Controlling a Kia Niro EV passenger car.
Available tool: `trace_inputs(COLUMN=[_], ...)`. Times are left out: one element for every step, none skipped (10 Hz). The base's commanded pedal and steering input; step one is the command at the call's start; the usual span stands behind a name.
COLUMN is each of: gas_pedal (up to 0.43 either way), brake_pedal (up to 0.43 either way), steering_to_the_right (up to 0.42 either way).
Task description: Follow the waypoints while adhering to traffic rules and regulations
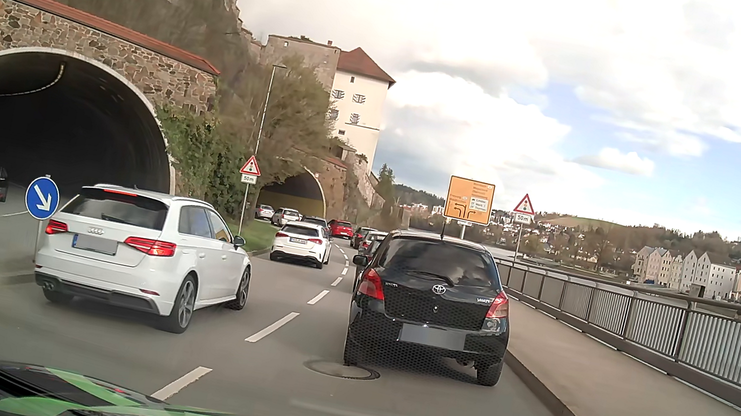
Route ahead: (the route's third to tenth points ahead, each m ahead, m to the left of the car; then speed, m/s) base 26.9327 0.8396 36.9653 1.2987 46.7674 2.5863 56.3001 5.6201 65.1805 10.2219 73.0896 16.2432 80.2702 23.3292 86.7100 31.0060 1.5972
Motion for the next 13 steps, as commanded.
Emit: trace_inputs(gas_pedal=[0.02, 0.02, 0.02, 0.02, 0.02, 0.02, 0.02, 0.02, 0.0, 0.0, 0.0, 0.0, 0.0], brake_pedal=[0.0, 0.0, 0.0, 0.0, 0.0, 0.0, 0.0, 0.0, 0.0, 0.0, 0.0, 0.0, 0.0], steering_to_the_right=[0.004, 0.004, 0.004, 0.004, 0.004, 0.004, 0.004, 0.004, 0.004, 0.004, 0.004, 0.004, 0.003])
